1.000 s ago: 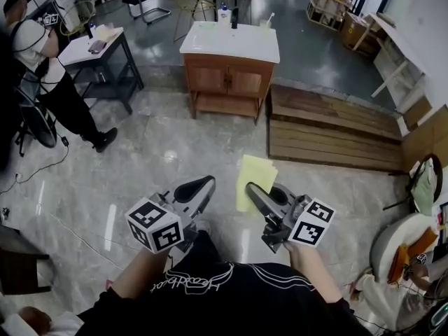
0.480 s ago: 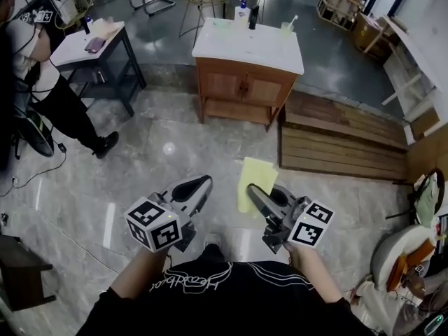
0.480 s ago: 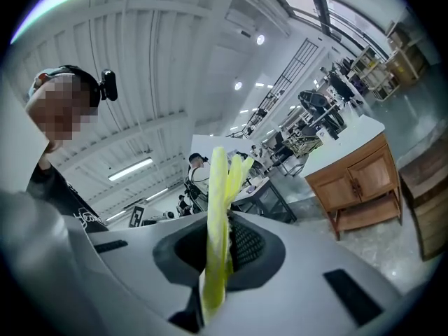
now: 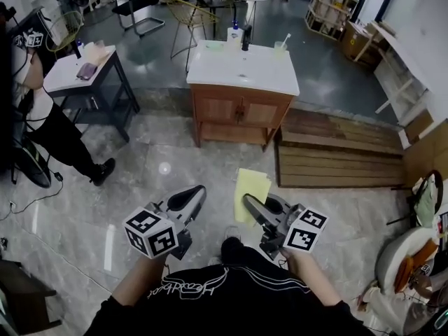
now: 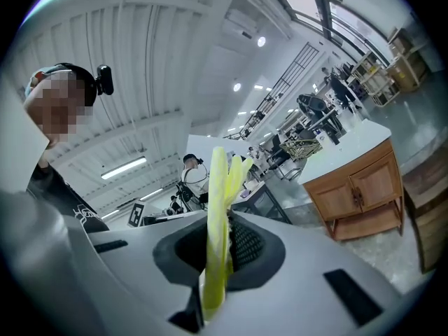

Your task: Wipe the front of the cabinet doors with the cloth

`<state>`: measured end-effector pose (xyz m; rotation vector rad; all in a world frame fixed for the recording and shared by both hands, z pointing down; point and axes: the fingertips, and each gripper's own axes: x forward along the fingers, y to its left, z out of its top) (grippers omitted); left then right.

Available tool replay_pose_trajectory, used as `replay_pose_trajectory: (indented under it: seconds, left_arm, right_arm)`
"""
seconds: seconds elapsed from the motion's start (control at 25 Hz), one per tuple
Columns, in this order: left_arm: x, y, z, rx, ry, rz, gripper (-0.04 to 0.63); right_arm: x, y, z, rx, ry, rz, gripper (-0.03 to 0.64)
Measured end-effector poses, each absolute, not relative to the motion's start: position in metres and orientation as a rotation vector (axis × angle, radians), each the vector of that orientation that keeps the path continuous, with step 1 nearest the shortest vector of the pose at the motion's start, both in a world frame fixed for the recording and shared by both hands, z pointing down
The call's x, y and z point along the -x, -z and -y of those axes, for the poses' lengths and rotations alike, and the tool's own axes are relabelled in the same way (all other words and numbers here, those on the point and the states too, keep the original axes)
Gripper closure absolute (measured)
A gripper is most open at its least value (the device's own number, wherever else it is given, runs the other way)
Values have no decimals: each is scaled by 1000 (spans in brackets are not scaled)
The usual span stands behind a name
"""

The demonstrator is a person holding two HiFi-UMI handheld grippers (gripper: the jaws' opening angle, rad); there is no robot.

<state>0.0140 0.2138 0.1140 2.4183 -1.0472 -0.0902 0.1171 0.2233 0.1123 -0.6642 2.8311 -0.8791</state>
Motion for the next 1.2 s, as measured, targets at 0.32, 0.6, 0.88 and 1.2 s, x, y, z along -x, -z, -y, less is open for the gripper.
replay_pose_trajectory:
  seconds: [0.32,0.6,0.88,1.2]
  left_arm:
    - [-14,-117,-136,-2455,72,1035,589]
    - [-4,-144,-3,-2375,60,1086,589]
    - [-6,-160,127,-2342,0,1102,589]
    - [14,-185,187,-2315,-23,1150,589]
  right_arm:
    - [-111,-118,-140,650,832,-2824,575]
    - [-102,-146,-6,637,873,-2868,575]
    - [-99,-162,124,632,924,-2884,575]
    - [-73,-180,191,631,802,-2986,575]
